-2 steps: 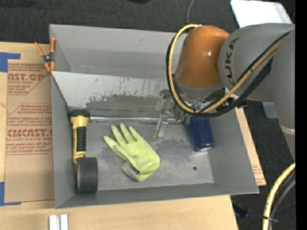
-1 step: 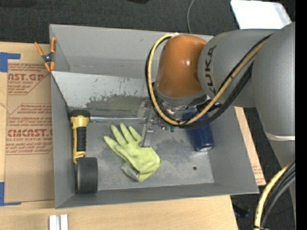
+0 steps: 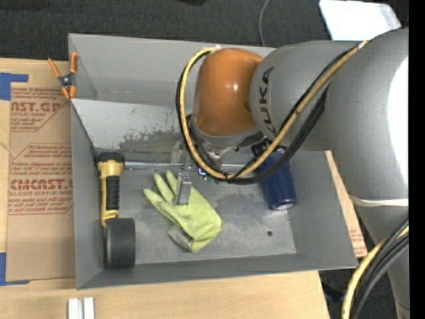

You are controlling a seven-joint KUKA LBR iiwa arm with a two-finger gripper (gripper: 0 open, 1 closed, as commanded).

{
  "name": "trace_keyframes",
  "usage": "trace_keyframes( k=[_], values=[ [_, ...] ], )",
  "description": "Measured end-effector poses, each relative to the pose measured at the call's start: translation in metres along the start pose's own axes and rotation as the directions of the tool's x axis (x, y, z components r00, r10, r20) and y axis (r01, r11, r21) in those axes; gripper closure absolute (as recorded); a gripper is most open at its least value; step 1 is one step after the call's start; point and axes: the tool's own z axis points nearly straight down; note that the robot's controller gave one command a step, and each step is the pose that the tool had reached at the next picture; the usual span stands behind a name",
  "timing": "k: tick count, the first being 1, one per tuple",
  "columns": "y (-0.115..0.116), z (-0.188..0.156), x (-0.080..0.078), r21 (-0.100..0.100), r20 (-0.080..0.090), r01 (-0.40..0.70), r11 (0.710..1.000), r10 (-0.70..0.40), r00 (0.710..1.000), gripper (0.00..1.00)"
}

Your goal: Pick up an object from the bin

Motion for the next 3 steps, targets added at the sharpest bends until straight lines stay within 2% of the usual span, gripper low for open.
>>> trace_keyframes(
  k=[1, 2, 3],
  values=[
    [0.022, 0.015, 0.005, 0.002, -0.002, 0.240, 0.971, -0.240, 0.971, 0.00],
    [0.015, -0.041, 0.010, 0.000, -0.002, 0.251, 0.968, -0.251, 0.968, 0.00],
    [0.014, -0.026, 0.006, 0.001, 0.000, -0.003, 1.000, 0.003, 1.000, 0.00]
  ],
)
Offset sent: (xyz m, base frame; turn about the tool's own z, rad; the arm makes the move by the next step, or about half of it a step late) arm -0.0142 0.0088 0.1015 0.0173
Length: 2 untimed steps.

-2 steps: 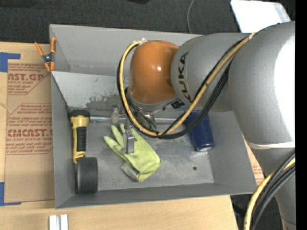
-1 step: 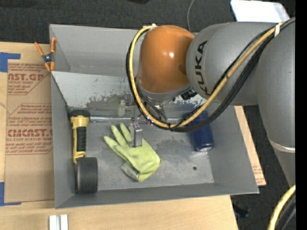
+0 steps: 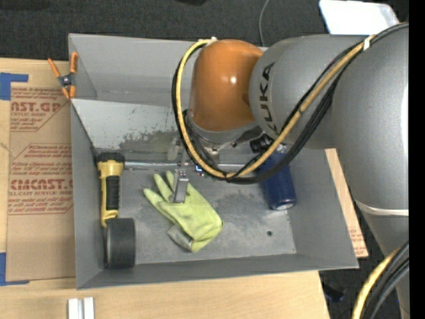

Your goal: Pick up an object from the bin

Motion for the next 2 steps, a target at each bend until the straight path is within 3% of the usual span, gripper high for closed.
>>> trace_keyframes(
  k=[1, 2],
  values=[
    [0.013, 0.053, -0.007, 0.001, 0.008, 0.333, 0.943, -0.333, 0.943, 0.00],
    [0.001, 0.099, 0.004, 0.000, 0.008, 0.279, 0.960, -0.279, 0.960, 0.00]
  ],
)
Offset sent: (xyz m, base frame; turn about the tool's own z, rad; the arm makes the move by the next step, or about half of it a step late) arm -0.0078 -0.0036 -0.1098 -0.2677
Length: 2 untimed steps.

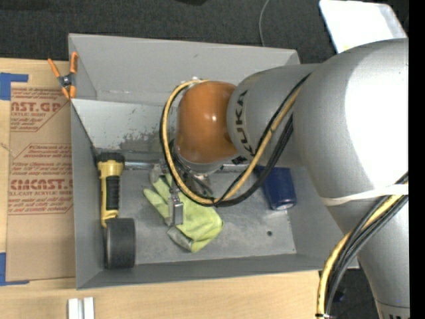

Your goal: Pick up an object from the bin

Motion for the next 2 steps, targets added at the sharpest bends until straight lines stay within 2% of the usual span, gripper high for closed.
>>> trace_keyframes(
  k=[1, 2],
  values=[
    [-0.0059, 0.0094, -0.0101, 0.000, 0.007, 0.481, 0.877, -0.481, 0.877, 1.00],
    [-0.0059, 0.0095, -0.0100, 0.000, 0.007, 0.481, 0.877, -0.481, 0.877, 1.00]
  ],
)
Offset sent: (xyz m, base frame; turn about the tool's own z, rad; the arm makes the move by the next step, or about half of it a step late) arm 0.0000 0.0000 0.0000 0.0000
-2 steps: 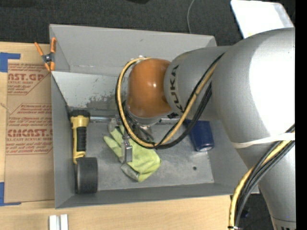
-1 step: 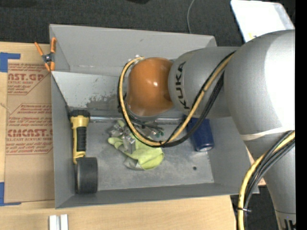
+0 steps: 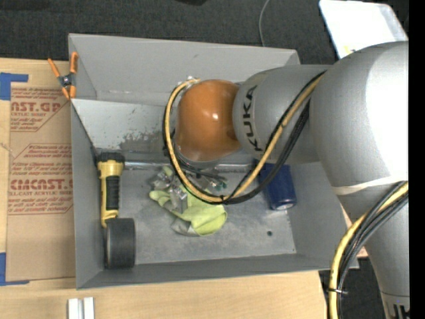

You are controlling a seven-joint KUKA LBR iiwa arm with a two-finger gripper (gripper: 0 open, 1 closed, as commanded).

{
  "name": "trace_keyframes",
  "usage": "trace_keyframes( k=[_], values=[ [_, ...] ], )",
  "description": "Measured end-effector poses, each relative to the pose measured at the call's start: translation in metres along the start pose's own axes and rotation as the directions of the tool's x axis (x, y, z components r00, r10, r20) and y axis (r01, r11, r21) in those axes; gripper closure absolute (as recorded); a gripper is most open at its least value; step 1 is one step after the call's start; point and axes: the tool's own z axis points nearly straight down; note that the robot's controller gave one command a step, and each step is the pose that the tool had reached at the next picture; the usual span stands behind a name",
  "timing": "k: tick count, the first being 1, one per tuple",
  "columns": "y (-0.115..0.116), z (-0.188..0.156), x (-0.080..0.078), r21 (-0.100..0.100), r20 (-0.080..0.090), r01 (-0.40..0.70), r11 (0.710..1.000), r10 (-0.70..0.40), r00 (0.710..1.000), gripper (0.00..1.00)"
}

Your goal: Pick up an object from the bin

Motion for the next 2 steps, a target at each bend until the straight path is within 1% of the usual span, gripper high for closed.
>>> trace_keyframes(
  k=[1, 2],
  values=[
    [0.003, -0.062, 0.003, -0.003, -0.006, 0.013, 1.000, -0.013, 1.000, 1.00],
    [0.000, -0.139, 0.002, -0.003, -0.005, 0.008, 1.000, -0.008, 1.000, 1.00]
  ],
)
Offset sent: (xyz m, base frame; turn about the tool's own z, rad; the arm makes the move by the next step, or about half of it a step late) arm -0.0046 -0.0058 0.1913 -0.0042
